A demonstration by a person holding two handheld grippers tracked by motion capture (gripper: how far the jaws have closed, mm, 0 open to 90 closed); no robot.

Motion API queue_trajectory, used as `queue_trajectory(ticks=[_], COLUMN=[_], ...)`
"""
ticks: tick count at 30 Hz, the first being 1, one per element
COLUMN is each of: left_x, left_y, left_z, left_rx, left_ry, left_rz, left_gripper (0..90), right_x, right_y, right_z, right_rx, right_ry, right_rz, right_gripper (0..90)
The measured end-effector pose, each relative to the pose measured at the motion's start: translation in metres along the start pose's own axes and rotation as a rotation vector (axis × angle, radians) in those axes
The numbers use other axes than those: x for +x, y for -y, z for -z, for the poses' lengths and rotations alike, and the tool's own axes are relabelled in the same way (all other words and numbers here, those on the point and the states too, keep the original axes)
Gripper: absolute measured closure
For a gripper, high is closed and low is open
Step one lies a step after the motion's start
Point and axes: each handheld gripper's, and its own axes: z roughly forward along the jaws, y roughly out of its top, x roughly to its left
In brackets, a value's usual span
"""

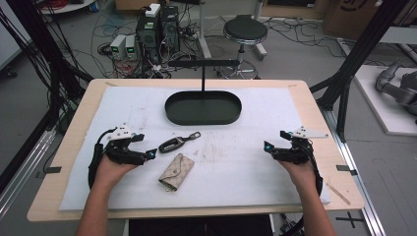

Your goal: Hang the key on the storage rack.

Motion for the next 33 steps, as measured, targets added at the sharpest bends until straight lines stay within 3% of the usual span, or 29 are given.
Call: queue_trajectory(ticks=[12,16,21,27,30,33], left_x=[-0.001,0.001,0.005,0.006,0.007,0.007], left_y=[0.001,0.0,0.0,-0.012,-0.022,-0.033], left_z=[-0.003,-0.006,-0.013,-0.022,-0.026,-0.032], left_rx=[0.022,0.008,0.03,0.057,0.032,0.04], left_ry=[0.0,0.006,-0.003,-0.001,0.03,0.027], left_rz=[-0.009,-0.002,0.011,-0.001,0.016,-0.002], left_gripper=[18.5,18.5,18.8,18.8,18.8,18.8], right_x=[0.003,0.004,0.006,0.005,0.004,0.004], right_y=[0.001,0.001,0.002,0.002,0.002,0.002], right_z=[0.0,0.0,-0.002,-0.003,-0.004,-0.004], right_rx=[0.012,0.016,0.029,0.029,0.034,0.031], right_ry=[0.001,0.002,-0.002,-0.007,-0.006,-0.007], right_rz=[0.016,0.02,0.028,0.022,0.019,0.02], right_gripper=[15.4,15.4,15.5,15.4,15.4,15.4])
